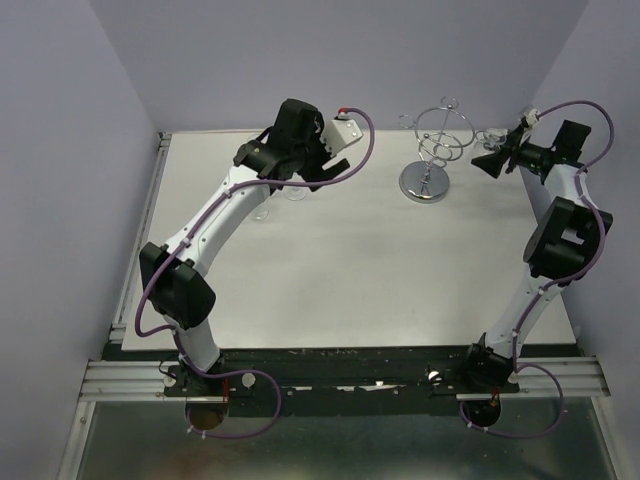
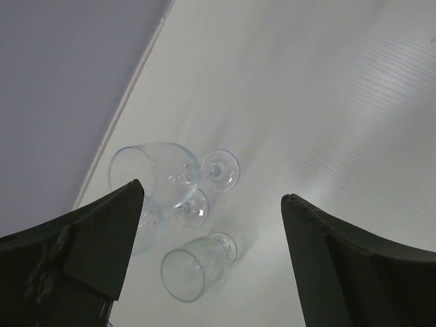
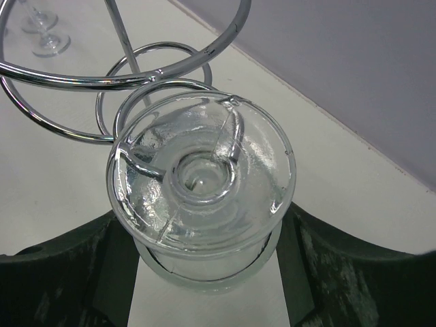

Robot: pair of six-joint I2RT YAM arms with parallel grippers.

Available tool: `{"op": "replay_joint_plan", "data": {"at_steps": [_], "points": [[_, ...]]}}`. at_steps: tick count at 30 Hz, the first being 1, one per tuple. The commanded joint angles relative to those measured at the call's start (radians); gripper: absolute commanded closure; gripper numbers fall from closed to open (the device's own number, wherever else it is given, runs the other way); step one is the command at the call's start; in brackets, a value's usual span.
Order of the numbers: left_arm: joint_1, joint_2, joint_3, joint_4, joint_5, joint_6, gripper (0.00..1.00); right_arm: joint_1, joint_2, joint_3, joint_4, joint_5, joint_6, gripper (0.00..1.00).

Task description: Take the wine glass off the wine glass rack

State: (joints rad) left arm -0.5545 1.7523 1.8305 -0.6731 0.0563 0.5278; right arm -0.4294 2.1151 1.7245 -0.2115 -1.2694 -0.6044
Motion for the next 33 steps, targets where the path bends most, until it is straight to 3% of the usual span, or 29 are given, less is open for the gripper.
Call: {"op": "replay_joint_plan", "data": {"at_steps": [1,17,22,29,33], "points": [[-0.010,-0.048,-0.004,0.020,0.000,-0.008,0.01,-0.015,-0.047,-0.014,0.087,0.021,0.034,0.99],[-0.019,-0.082,-0.039,0.044,0.065,0.037,0.01,-0.029,-0.133,-0.072,0.107,0.117,0.055,0.99],[-0.050,-0.129,-0.129,0.187,0.013,0.009,0.01,-0.031,-0.239,-0.167,0.132,0.221,0.107,0.99],[-0.096,-0.318,-0.410,0.469,0.053,0.168,0.01,-0.028,-0.527,-0.388,0.375,0.488,0.414,0.99],[-0.097,-0.376,-0.508,0.598,0.074,0.213,0.01,-0.017,-0.699,-0.471,0.412,0.594,0.566,0.99]]}}
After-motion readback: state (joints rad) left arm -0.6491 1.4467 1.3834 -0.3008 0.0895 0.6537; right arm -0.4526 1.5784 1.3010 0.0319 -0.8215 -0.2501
